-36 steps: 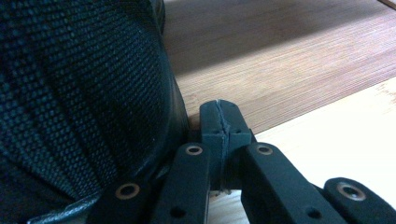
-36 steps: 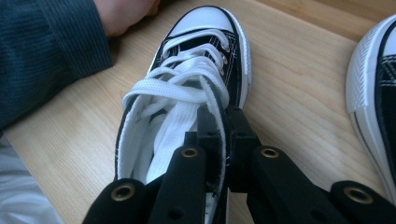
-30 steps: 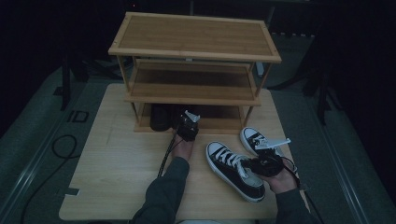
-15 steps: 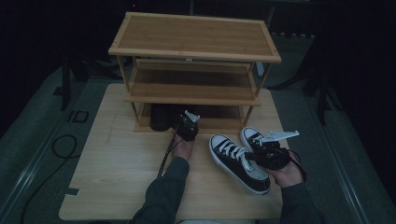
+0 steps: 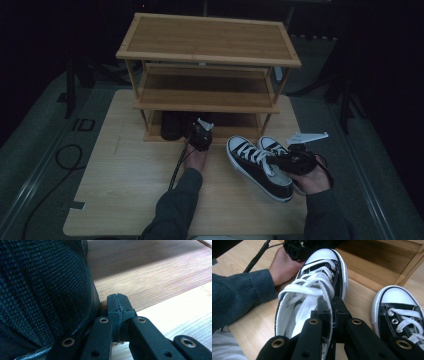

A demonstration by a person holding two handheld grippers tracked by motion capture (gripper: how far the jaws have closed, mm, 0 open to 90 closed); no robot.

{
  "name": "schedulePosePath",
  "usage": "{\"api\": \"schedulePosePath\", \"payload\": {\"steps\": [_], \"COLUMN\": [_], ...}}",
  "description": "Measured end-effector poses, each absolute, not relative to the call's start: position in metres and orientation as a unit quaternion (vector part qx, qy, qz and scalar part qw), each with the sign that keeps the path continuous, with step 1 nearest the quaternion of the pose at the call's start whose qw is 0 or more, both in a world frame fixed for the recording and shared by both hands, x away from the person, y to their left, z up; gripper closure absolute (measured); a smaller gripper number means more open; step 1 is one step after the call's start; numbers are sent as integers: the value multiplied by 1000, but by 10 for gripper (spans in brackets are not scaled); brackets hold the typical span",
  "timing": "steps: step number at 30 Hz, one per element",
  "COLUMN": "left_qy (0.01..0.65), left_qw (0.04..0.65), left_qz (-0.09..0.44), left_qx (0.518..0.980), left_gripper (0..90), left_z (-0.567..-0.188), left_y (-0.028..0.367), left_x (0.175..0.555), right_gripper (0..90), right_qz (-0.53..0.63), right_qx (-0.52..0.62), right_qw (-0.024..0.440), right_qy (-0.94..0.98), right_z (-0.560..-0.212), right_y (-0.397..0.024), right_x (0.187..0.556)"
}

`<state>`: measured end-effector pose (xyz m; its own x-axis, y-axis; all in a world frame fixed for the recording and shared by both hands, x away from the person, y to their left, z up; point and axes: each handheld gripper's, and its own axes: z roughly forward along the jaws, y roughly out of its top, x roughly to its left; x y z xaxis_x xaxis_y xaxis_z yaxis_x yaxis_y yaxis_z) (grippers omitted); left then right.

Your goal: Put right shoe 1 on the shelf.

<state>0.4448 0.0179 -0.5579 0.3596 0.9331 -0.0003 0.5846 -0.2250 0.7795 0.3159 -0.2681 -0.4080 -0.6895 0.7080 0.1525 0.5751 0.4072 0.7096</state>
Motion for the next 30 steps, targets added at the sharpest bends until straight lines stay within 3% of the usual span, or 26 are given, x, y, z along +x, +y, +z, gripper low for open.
{"api": "schedulePosePath", "payload": {"steps": [30], "left_qy": [510], "left_qw": [357], "left_qz": [247], "left_qx": [742], "left_gripper": [900], "left_z": [-558], "left_y": [17], "left_x": [445], "right_gripper": [870], "right_qz": [402], "right_qx": [365], "right_qw": [92], "right_qy": [834], "right_z": [-375], "right_y": [-268], "right_x": [346]}}
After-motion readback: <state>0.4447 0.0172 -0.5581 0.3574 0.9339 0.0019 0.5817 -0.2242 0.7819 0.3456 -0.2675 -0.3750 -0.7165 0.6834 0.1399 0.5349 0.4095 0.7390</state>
